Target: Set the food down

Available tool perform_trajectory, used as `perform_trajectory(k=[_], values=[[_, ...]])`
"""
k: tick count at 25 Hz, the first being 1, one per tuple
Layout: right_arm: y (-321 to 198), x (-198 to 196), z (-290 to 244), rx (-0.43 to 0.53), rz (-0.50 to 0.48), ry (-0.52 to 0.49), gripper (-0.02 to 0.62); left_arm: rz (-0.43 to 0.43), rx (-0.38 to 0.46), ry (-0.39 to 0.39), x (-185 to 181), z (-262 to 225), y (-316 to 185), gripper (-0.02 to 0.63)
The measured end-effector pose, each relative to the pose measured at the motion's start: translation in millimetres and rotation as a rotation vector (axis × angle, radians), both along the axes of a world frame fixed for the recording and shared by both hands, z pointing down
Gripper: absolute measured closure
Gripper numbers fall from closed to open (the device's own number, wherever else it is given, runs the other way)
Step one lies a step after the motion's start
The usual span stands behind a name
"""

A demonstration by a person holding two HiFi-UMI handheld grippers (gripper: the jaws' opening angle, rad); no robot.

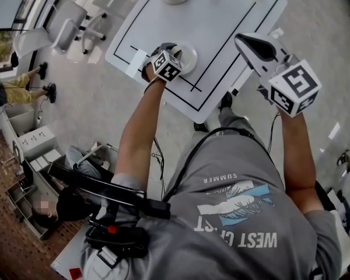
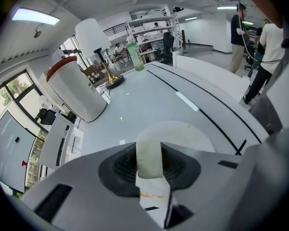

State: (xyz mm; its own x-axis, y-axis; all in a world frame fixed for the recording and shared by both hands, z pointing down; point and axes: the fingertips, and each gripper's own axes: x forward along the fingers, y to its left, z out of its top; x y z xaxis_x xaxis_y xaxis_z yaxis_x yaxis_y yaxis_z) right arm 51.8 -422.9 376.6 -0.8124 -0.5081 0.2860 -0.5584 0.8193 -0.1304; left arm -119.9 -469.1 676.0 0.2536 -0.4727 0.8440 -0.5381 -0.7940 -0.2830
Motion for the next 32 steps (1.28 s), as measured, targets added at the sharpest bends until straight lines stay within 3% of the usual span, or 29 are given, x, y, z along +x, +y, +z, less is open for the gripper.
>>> perform_trajectory(k=[18, 26, 32], values=[[-3, 6, 6, -0.042, -0.016, 0.022, 0.588, 0.122, 0.119, -0.245, 6, 13, -3, 0.497], [-2, 7, 9, -0.053, -0.02, 0.028, 0.588, 0.206, 0.134, -0.305, 17, 14, -4, 0.497], [-11, 4, 15, -0.061, -0.029, 0.03, 0.588, 0.218, 0.108, -0.292, 20, 19, -9, 0.497]])
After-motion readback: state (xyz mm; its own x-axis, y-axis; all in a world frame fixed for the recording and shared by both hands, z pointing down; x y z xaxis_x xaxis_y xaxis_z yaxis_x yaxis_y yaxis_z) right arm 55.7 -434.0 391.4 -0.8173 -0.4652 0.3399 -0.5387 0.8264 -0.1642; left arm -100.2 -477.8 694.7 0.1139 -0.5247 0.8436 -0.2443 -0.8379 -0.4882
